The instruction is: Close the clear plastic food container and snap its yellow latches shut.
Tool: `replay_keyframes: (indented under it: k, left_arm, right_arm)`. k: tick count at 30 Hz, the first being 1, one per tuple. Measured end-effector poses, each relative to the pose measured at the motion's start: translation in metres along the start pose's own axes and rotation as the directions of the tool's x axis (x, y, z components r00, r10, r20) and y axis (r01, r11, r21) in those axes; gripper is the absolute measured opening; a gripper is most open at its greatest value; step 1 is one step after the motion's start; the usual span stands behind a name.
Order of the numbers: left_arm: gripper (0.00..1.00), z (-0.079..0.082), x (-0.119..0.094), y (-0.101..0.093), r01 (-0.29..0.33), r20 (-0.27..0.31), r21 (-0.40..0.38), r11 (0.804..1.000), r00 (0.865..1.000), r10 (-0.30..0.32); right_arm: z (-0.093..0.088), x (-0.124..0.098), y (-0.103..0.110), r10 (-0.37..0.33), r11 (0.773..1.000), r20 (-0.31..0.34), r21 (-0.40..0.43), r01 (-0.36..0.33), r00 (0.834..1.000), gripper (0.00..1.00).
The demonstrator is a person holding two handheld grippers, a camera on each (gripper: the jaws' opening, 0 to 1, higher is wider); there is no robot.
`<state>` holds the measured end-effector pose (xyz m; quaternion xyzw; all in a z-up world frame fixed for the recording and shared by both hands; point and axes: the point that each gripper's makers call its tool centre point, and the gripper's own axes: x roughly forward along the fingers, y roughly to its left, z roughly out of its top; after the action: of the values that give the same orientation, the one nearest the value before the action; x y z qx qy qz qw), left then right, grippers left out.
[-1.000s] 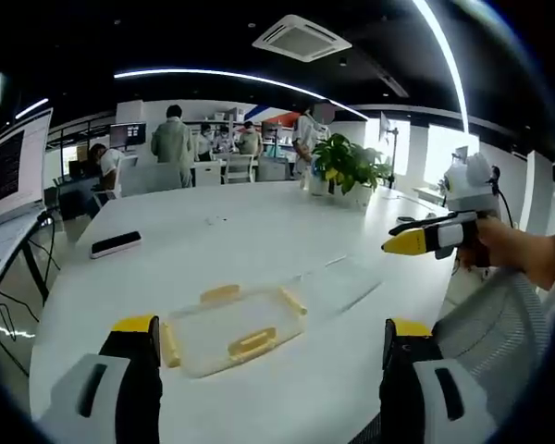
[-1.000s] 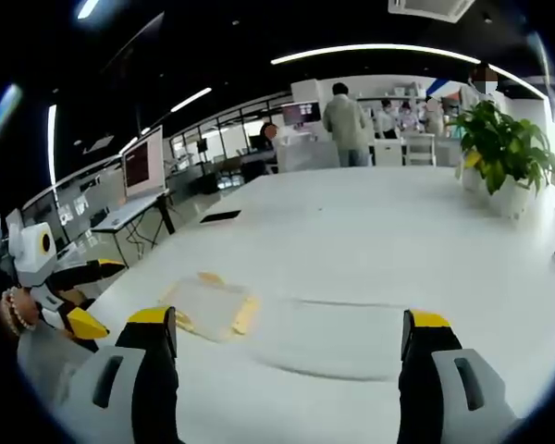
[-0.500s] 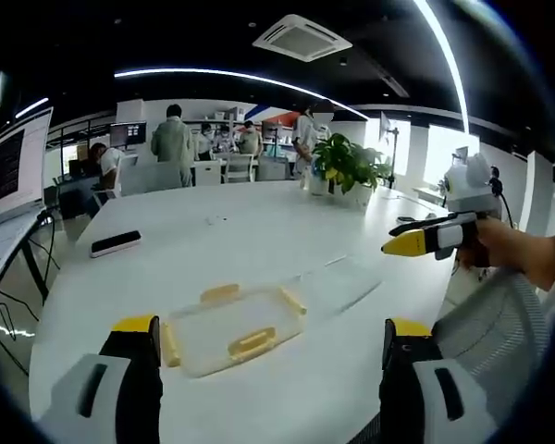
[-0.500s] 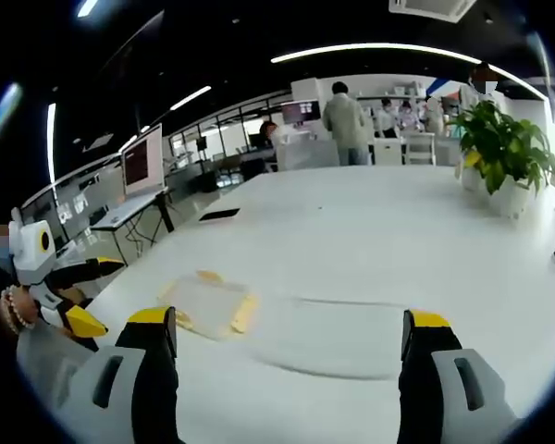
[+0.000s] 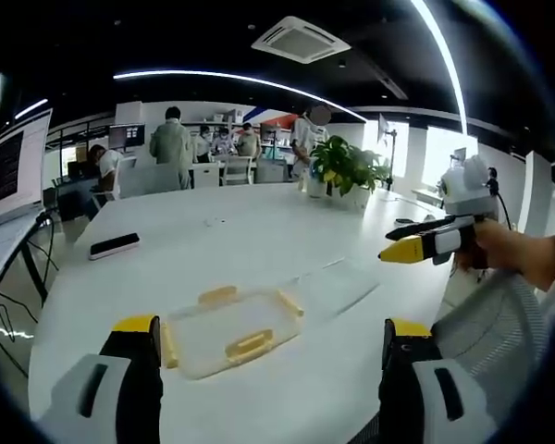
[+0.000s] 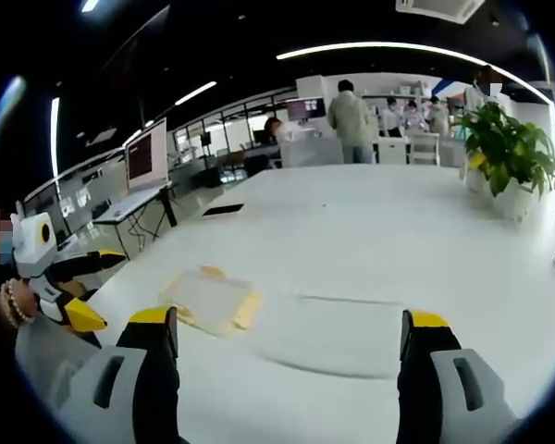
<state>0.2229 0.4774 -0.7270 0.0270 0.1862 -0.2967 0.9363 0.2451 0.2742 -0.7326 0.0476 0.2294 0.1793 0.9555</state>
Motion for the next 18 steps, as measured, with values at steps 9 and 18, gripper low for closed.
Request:
replay_keyframes:
  k: [9,18]
  left_arm:
    - [0.97,-0.0013,0.0007,-0.0015,0.006,-0.006,-0.004,1.000,1.000,-0.006]
    - [0.97,-0.0025,0.0002,-0.0028,0.007,-0.010,-0.004,1.000,1.000,-0.007]
  right_arm:
    - [-0.0024,0.0002,-0.0009,0.000,1.000,-0.012,-0.004,0.000,1.000,0.97]
    - [-0.0038,-0.0007,-0.0010,-0.001,1.000,-0.015,-0.010,0.001,1.000,0.97]
